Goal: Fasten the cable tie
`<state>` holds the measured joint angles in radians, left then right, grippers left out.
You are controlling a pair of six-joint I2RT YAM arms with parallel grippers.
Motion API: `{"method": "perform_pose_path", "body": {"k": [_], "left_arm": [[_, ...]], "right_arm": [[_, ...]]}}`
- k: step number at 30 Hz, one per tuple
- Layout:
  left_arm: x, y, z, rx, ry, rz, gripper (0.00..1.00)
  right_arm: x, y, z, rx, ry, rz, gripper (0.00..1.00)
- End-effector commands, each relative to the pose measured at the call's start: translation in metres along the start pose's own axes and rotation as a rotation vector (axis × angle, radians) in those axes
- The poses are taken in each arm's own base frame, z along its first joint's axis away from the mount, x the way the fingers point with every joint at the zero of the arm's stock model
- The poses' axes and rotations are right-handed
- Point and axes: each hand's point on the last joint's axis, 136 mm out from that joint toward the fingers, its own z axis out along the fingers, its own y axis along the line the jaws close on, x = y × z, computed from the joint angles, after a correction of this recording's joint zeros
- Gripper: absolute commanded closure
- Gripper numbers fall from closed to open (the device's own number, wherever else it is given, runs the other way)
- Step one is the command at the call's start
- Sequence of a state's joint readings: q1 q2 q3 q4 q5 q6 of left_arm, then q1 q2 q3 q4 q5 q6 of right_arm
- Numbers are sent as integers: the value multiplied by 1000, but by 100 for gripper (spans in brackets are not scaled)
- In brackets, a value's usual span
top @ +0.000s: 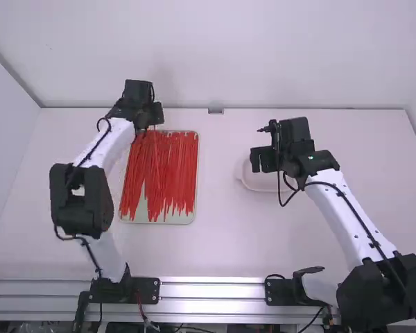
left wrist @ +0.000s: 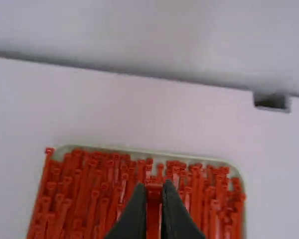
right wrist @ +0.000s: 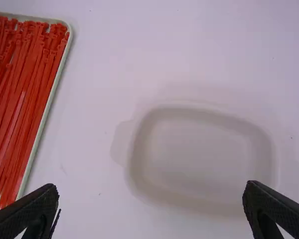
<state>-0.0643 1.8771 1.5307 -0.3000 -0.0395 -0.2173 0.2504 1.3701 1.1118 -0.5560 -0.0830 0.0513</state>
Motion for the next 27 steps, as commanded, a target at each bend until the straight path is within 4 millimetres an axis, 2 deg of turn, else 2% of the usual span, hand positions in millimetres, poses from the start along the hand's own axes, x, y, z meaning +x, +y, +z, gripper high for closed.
{"method": "perform_pose_path", "body": {"k": [1, 3, 4, 5, 8, 12, 14, 21, 27], "left_arm": [[-1, -8, -33, -3, -37, 22, 98], [1, -15, -57, 17, -69, 31, 98], [2, -16, -60, 20, -72, 33, 98], [5, -20, -79, 33, -101, 37, 98], [12, -16, -105, 13, -145, 15, 97], [27, -14, -139, 22, -205, 11, 98], [39, -12, -162, 51, -244, -32, 98], [55, -34, -205, 244, -376, -46, 98], [47, -48, -217, 342, -433, -33, 98]], "right_arm": [[-14, 6, -5, -9, -36, -14, 1], [-16, 11, -5, -17, -46, -25, 1], [-17, 12, -5, -20, -48, -27, 1], [-18, 17, -5, -27, -54, -36, 1], [-20, 25, -5, -43, -64, -50, 1], [-23, 45, -6, -109, -82, -77, 1], [-28, 65, -8, -191, -104, -98, 1], [-37, 121, -25, -453, -162, -164, 1], [-43, 155, -42, -621, -196, -170, 1]]}}
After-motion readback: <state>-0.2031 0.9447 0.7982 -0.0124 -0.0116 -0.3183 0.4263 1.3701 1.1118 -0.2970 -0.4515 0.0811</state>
